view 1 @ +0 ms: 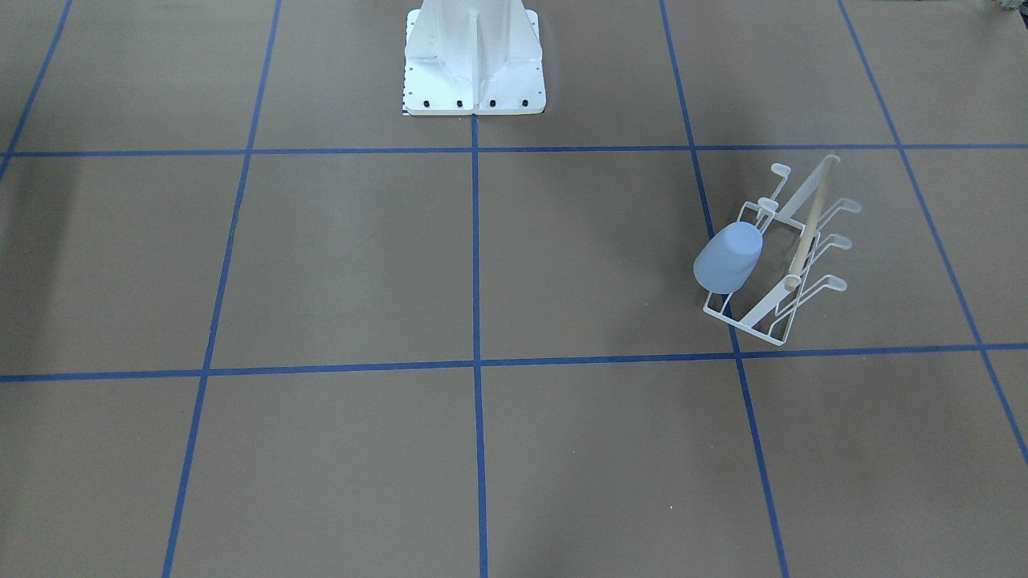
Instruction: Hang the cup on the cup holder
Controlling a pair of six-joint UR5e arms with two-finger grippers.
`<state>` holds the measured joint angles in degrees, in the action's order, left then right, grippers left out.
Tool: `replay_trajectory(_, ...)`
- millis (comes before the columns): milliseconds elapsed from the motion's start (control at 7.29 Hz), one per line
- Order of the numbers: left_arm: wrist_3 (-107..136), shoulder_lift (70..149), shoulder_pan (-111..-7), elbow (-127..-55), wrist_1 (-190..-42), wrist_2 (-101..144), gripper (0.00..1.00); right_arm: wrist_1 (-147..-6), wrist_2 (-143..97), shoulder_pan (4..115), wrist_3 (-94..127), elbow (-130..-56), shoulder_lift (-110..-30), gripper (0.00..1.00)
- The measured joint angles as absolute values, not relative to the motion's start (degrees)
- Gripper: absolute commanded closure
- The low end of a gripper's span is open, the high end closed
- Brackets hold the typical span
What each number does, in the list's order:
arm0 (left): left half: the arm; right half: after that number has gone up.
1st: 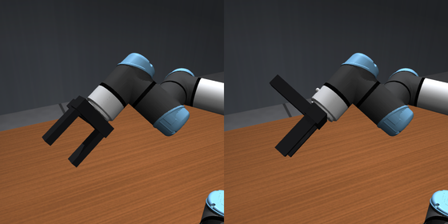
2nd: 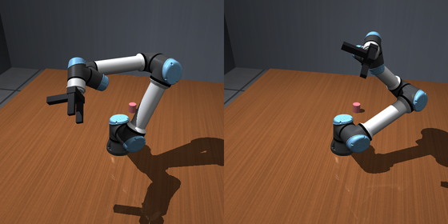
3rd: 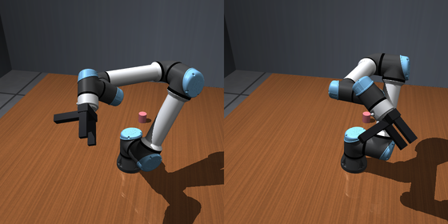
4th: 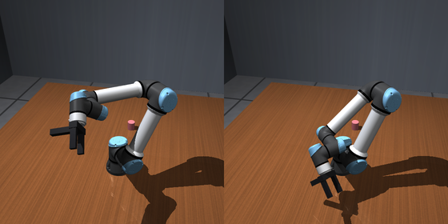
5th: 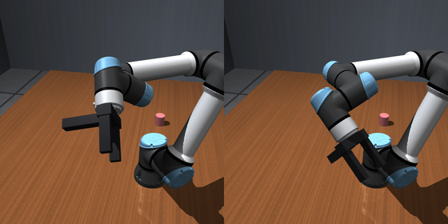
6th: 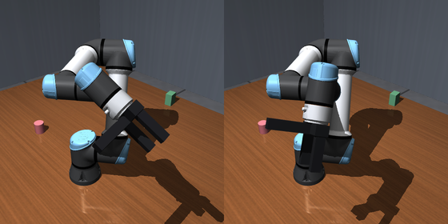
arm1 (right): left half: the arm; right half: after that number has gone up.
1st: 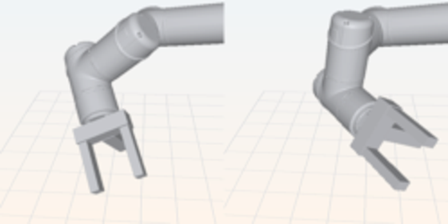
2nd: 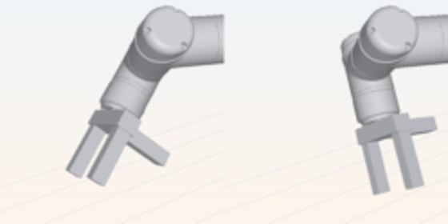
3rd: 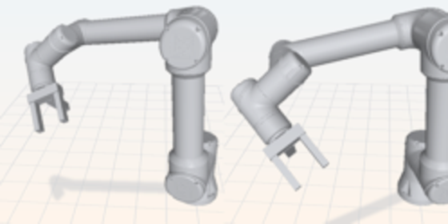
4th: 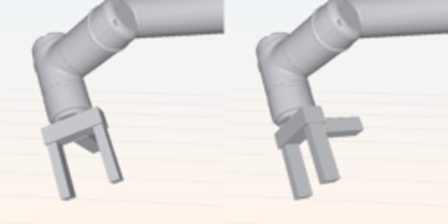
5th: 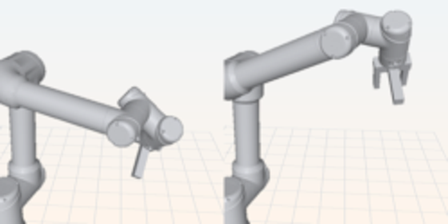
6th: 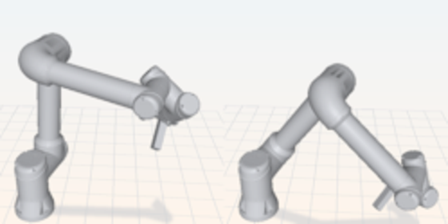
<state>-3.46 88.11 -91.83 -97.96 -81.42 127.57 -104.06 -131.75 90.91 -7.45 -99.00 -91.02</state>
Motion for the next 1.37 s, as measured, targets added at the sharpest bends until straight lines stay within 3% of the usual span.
replay_trajectory(1373, -3.1, 86.7, -91.8, -97.3, -82.1, 138.0, 0.02, -104.0, -134.1, 90.8, -5.1, -99.6, -89.5, 0.0)
